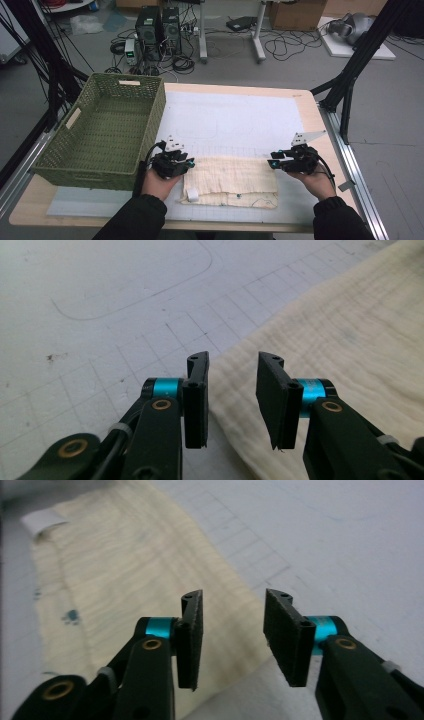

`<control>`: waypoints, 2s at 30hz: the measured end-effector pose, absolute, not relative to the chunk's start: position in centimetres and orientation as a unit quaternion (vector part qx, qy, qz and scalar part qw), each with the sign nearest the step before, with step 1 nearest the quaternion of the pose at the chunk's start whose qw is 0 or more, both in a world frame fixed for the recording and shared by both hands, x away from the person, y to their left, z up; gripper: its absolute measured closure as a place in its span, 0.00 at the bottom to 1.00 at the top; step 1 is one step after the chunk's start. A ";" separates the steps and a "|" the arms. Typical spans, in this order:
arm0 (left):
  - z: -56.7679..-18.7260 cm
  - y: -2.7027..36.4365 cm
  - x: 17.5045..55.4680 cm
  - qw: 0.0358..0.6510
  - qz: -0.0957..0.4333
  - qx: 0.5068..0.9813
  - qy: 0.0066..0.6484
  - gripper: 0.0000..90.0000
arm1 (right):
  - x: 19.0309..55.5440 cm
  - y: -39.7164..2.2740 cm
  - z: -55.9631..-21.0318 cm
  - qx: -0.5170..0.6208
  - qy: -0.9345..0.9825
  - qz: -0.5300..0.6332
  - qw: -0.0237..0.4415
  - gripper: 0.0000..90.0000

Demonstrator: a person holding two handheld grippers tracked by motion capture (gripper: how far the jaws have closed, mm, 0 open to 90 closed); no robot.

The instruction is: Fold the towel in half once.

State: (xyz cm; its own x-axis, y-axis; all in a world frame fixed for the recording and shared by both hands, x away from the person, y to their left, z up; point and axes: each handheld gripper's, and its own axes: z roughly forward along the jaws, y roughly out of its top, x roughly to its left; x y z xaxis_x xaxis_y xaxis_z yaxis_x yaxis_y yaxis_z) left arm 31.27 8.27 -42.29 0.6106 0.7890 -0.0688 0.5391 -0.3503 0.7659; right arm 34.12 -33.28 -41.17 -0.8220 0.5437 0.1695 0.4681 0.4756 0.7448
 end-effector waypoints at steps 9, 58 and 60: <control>-43.9 7.8 32.8 0.368 0.154 0.807 0.435 0.78 | 35.8 -33.2 -43.1 0.304 0.873 0.380 0.040 0.70; -41.2 6.5 36.4 0.404 0.212 0.762 0.459 0.76 | 39.9 -33.7 -40.1 0.339 0.843 0.411 0.075 0.73; -41.4 6.5 35.9 0.407 0.207 0.764 0.455 0.77 | 39.3 -33.7 -40.4 0.335 0.845 0.410 0.070 0.73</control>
State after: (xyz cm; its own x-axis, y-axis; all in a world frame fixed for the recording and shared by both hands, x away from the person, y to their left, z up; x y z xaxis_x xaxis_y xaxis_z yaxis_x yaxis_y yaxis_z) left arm 35.88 6.45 -41.40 0.5008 0.8639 -0.0545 0.5269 -0.2543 0.8110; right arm 39.33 -33.73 -40.41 -0.7650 0.6247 0.1563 0.5092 0.4382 0.7407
